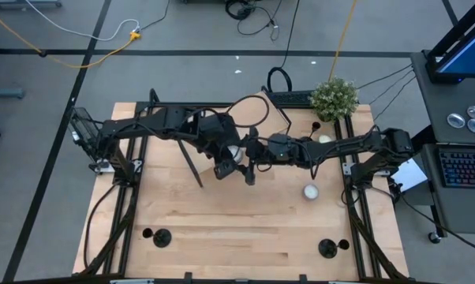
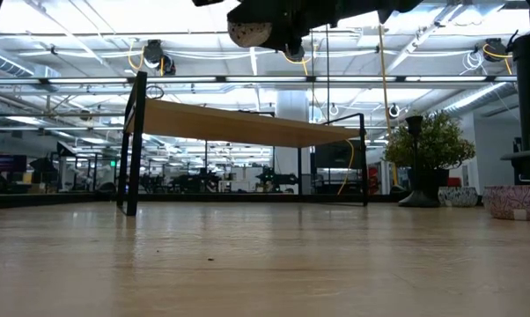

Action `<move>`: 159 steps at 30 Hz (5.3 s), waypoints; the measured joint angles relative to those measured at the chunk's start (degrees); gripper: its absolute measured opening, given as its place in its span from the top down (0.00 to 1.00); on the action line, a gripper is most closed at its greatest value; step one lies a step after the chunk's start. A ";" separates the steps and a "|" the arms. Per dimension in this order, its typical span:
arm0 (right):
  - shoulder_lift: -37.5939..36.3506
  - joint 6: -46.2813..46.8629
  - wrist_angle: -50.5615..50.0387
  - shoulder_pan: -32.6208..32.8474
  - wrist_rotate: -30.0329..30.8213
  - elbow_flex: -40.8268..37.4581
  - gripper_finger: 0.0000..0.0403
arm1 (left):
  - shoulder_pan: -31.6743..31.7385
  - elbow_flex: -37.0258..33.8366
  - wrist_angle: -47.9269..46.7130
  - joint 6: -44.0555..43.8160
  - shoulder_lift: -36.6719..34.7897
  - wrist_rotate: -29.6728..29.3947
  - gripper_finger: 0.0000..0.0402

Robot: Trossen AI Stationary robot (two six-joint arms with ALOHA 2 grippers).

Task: Pick & Place candle stick holders
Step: Put the red scented candle on the shelf, then put the violet scented candle on the shelf

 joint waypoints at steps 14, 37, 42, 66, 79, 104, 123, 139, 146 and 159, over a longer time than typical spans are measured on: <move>0.00 4.67 -2.77 -9.32 1.75 -2.16 0.27 | -0.14 0.02 -6.74 -1.27 -4.41 -12.45 0.70; 0.00 13.11 -13.16 -19.87 22.25 -2.18 0.27 | -0.59 -9.46 -6.06 2.79 -4.53 -15.07 0.70; 0.00 14.12 -12.33 -21.03 22.32 -2.18 0.27 | -0.59 -9.46 -4.19 3.59 -4.52 -15.07 0.70; 7.84 11.55 1.08 -23.36 23.01 -2.08 0.27 | -2.58 -9.46 -1.81 2.47 -4.52 -13.97 0.70; 7.85 11.52 0.94 -23.62 22.17 -2.08 0.20 | -2.47 -9.46 -1.65 2.38 -4.52 -14.01 0.70; -2.47 2.09 0.47 -21.34 23.78 -2.19 0.19 | -2.86 -9.44 -1.56 1.62 -4.52 -14.48 0.70; -27.09 19.11 -48.82 7.39 23.70 -2.10 0.28 | -6.82 -14.83 7.37 8.08 -6.43 -15.91 0.70; -27.74 48.46 -77.72 14.37 9.87 -2.12 0.29 | -12.55 -49.44 38.80 0.10 -35.99 -18.53 0.70; -27.78 62.54 -92.20 14.35 3.92 -2.12 0.30 | -18.45 -58.42 43.00 0.11 -48.01 -26.51 0.70; -27.74 80.53 -101.65 14.37 -0.60 -2.12 0.31 | -24.97 -72.33 50.61 0.58 -61.08 -34.00 0.70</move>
